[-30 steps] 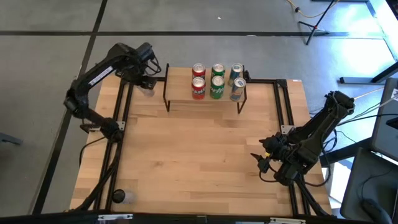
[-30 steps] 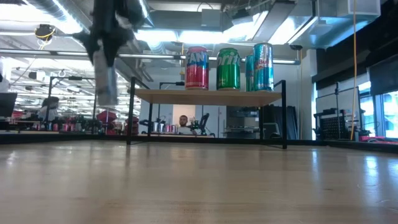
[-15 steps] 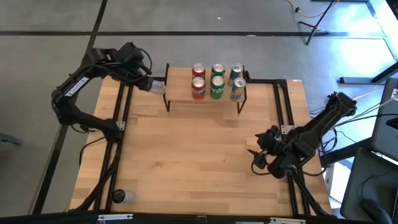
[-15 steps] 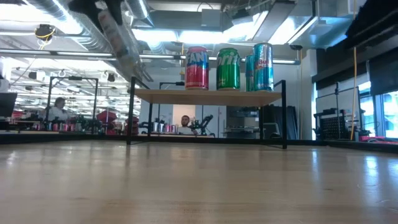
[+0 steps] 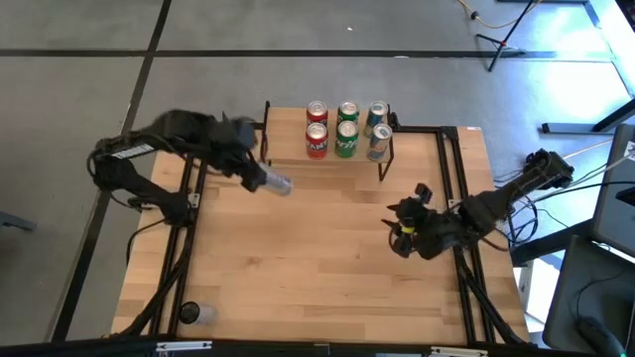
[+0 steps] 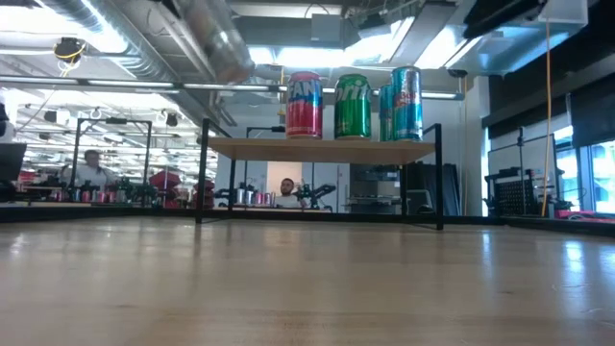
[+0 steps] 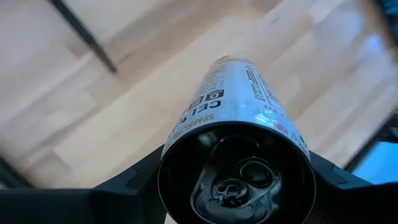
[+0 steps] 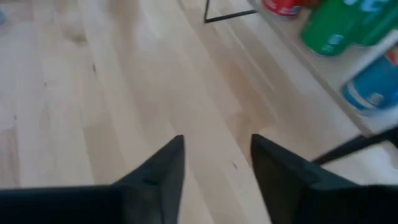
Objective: Place canned beverage on shelf
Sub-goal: Put the top white and yellow soda can on the shelf
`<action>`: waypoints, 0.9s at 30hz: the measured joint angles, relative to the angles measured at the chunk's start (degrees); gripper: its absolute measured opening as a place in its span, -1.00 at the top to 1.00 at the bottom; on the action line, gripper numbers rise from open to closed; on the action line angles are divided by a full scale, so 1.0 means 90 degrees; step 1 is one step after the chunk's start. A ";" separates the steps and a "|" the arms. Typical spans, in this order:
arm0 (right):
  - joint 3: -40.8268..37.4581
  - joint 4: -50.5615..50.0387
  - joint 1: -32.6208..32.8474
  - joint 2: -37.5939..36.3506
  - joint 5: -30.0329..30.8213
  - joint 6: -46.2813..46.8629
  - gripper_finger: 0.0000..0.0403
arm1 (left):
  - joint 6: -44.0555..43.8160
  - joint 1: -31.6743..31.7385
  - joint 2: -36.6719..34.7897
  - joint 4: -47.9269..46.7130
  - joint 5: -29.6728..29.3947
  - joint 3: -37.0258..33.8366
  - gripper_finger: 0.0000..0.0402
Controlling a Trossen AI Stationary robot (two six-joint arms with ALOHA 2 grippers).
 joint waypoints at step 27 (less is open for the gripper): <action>-0.0439 0.0752 -0.0161 0.0339 -0.0811 -0.0351 0.56 | -0.0793 -0.1182 0.2854 0.0758 0.0799 -0.1251 -0.16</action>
